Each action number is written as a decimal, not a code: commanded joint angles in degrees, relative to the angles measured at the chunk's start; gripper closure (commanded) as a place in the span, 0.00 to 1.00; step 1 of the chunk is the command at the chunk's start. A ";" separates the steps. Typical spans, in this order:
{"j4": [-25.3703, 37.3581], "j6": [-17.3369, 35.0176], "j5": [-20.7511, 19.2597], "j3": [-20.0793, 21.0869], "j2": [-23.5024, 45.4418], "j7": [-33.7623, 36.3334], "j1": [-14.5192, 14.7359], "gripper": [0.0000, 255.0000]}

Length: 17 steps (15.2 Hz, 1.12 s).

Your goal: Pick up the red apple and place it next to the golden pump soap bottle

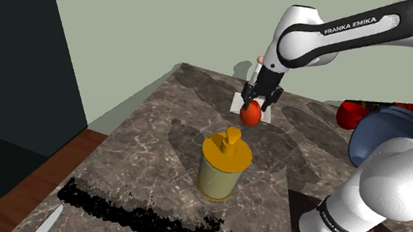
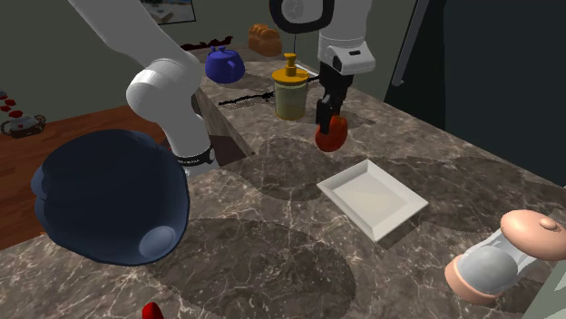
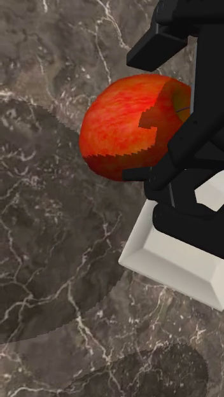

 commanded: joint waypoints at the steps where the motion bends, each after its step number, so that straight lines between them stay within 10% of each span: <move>1: 1.10 -1.62 -0.05 0.11 -0.49 0.22 0.01 1.00; 17: 10.52 -15.04 -0.50 0.48 -4.53 1.27 -0.13 1.00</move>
